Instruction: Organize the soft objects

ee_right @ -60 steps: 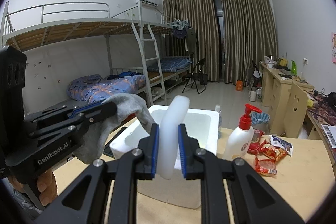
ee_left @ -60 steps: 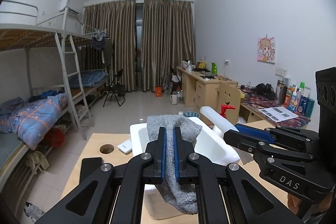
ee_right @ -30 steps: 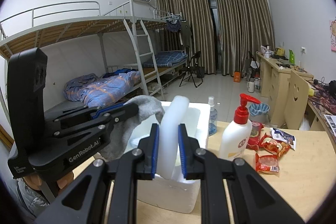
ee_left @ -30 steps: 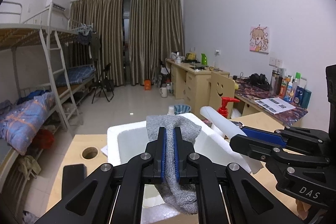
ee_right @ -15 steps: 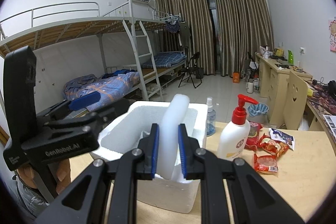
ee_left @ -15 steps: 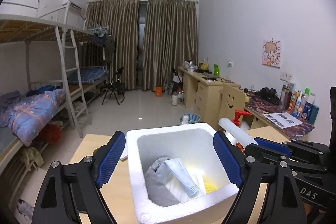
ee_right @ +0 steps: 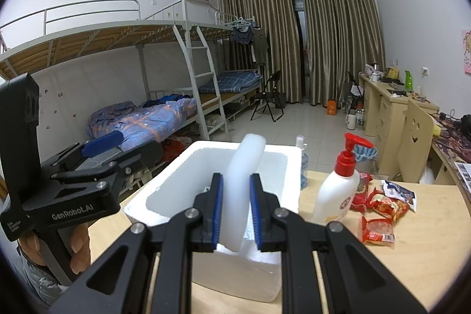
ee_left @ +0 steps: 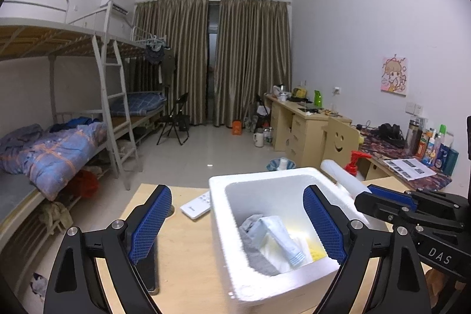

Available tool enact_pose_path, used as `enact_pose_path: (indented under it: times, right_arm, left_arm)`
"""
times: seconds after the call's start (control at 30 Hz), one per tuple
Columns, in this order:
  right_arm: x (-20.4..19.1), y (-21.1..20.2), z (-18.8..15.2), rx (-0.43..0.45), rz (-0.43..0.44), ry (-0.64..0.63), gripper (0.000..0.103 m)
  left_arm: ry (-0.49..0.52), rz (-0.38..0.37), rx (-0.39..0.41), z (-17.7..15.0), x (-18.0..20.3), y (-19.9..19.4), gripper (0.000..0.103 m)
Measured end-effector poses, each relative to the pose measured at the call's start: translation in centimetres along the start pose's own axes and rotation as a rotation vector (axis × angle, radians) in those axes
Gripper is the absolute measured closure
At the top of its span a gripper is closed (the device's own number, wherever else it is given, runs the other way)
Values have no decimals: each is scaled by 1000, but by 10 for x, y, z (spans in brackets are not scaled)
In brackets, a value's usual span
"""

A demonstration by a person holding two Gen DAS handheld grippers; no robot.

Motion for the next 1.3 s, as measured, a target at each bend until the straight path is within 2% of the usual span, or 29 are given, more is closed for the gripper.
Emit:
enact_pose_path:
  times: [0.47,0.73,0.8,0.87,1.0,1.13,1.3]
  right_arm:
    - [-8,35,-3,-44,-3,-16,82]
    - [-7,40,-5,-55,-4,-8,81]
    - [-7,40,-5,-54,-7,-5,76]
    - [-4,39,-4,-48,-17,2,75]
    - [-3,37,-4,-38,-14,8,58]
    - [-3,35,-4,-35,-16,5,57]
    - [-2,31,-4,-21,-19,8,46]
  left_arm:
    - [13,6,-22,-16,-12,4,12]
    - [19,5,-36,-23,-13,4,12]
    - [19,7,-36,-23,-12,4,12]
    - [18,8,-37,-23,-12,4,12]
    - [18,9,-32,-23,-11,4,12]
    - [17,9,-33,-23,-11,5,12]
    - [16,10,-29,-23,-11,3,12]
Point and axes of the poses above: each gripper's, at about its wrist camera, not at the fingertips, and y roughly the way its jaws point, x to its right, z to its top, the point moved 7 cm from there along y, roughly the way its jaws point, and after that the axes turned 5 degrees about x, right-handed, at the moved point
